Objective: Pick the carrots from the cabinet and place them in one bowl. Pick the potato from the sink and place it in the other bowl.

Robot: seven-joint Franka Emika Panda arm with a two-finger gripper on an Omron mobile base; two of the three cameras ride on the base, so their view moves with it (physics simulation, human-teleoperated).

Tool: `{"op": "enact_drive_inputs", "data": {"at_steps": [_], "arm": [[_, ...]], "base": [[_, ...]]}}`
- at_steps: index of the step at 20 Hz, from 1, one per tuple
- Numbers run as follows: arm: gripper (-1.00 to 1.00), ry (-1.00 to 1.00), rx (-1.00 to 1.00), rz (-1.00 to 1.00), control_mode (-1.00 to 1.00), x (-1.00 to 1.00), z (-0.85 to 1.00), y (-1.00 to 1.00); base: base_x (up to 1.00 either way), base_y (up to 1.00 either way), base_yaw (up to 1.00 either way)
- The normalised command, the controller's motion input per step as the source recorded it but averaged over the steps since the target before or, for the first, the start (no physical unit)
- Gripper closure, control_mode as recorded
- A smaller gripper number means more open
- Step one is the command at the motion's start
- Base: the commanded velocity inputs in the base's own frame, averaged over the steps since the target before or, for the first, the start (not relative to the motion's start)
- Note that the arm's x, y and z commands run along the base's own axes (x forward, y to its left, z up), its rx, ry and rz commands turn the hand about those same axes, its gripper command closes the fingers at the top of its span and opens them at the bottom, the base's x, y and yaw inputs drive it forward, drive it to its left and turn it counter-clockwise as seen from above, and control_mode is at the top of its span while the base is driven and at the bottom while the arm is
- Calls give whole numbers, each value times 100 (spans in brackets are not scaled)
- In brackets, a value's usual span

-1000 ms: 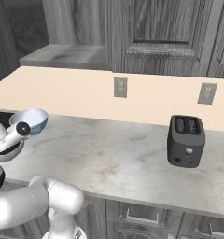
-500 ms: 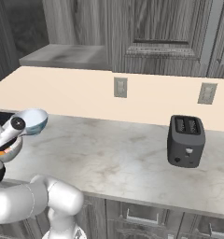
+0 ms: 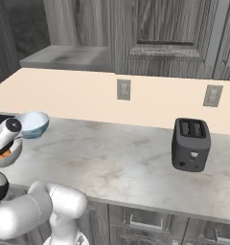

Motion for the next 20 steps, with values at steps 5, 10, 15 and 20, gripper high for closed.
{"op": "enact_drive_inputs", "data": {"at_steps": [5, 10, 15, 20], "arm": [[-100, -6, -1, 0, -100, -37, 28, -29], [-100, -8, -10, -4, -100, -22, 23, -45], [-100, -7, -16, -11, -100, -30, 27, -51], [-100, -9, -18, -24, -100, -37, 35, -46]], "base": [[0, 0, 0], [0, 0, 0], [0, 0, 0], [0, 0, 0]]}}
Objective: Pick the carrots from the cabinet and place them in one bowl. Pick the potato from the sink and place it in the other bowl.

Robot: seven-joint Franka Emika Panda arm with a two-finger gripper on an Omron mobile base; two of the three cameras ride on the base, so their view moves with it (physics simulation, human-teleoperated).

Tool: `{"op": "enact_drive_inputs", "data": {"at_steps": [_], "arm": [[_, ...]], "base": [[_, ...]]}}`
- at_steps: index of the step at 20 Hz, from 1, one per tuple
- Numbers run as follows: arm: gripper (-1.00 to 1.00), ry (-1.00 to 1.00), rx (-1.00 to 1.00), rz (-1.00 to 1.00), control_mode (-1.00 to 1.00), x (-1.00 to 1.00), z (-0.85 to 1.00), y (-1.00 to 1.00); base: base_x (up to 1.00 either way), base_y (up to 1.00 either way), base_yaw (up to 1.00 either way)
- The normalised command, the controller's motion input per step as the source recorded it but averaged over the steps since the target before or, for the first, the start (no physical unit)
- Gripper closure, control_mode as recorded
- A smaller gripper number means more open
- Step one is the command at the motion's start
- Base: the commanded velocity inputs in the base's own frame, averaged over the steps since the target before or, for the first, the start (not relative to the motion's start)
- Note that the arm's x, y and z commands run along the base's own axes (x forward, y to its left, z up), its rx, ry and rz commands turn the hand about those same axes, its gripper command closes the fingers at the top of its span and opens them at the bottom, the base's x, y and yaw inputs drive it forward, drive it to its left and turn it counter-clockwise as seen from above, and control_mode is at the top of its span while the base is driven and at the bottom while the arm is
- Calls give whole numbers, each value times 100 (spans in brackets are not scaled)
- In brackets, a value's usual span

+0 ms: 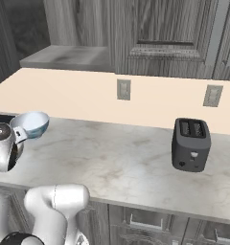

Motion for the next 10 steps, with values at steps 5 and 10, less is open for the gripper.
{"op": "enact_drive_inputs", "data": {"at_steps": [5, 10], "arm": [[-100, -10, -13, -31, -100, -13, 37, -39], [-100, -1, -6, -25, -100, 18, 4, -41]], "base": [[0, 0, 0], [0, 0, 0]]}}
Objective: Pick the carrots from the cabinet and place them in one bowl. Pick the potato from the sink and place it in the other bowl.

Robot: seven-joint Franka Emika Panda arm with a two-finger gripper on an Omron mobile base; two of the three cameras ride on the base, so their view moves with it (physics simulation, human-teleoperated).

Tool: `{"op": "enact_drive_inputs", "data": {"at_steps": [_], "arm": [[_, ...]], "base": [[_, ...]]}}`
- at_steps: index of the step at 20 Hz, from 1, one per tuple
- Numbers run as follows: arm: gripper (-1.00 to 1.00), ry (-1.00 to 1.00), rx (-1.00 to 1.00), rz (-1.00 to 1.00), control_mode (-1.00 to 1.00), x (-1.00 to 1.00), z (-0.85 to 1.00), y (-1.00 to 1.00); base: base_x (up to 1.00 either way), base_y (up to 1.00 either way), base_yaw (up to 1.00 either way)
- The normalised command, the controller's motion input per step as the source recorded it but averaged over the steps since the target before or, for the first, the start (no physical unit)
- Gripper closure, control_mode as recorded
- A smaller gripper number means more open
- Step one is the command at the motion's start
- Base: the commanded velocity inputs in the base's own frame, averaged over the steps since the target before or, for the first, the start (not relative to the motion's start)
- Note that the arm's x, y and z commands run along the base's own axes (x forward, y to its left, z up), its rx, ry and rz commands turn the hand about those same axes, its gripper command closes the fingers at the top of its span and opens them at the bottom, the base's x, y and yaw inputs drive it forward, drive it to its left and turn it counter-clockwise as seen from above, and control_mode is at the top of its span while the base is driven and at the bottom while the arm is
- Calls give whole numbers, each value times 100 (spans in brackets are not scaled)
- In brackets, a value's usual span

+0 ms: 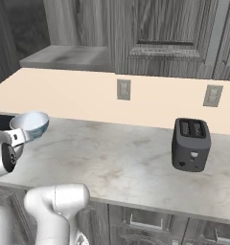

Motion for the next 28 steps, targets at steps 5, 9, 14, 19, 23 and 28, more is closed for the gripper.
{"op": "enact_drive_inputs", "data": {"at_steps": [5, 9, 14, 19, 23, 28], "arm": [[-100, 0, 0, -15, -100, 31, 0, -43], [-100, 0, 0, -8, -100, 37, 0, -52], [-100, 0, 1, -5, -100, 24, 0, -51], [-100, 0, 2, -6, -100, 1, 0, -57], [-100, 0, 1, -6, -100, 0, 3, -64], [-100, 0, 4, -6, -100, 0, 9, -63]], "base": [[0, 0, 0], [0, 0, 0], [0, 0, 0], [0, 0, 0], [0, 0, 0], [0, 0, 0]]}}
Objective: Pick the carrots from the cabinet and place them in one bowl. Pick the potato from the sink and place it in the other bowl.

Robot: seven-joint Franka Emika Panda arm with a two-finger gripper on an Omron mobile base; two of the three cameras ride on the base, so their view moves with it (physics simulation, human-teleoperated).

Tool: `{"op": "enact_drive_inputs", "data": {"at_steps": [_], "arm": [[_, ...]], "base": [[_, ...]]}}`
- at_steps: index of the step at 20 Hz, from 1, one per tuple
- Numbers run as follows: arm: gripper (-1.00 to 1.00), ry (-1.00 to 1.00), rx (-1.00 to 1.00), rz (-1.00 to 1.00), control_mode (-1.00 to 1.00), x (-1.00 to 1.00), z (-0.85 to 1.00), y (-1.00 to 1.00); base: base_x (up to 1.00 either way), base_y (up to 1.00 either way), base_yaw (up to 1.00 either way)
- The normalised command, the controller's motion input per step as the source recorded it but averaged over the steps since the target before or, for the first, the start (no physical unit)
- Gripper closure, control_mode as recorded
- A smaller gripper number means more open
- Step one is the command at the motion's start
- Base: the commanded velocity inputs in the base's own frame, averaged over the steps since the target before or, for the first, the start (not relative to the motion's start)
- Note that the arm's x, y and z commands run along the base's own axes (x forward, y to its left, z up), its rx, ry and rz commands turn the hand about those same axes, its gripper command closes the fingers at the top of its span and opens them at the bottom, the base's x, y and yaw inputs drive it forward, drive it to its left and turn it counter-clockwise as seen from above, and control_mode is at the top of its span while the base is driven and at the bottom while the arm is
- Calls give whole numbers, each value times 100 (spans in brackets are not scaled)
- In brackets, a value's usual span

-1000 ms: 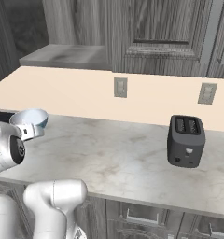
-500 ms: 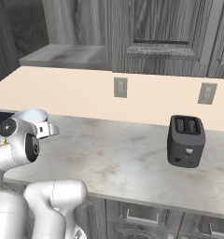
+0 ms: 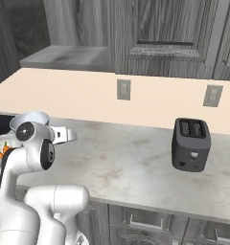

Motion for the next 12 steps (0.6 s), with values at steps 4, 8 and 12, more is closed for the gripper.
{"op": "enact_drive_inputs", "data": {"at_steps": [4, 8, 12], "arm": [[-100, 0, 7, -7, -100, 0, 9, -53], [-100, 0, 8, -5, -100, -18, 1, -34], [-100, -2, 3, -4, -100, -53, 0, -19]], "base": [[0, 0, 0], [0, 0, 0], [0, 0, 0]]}}
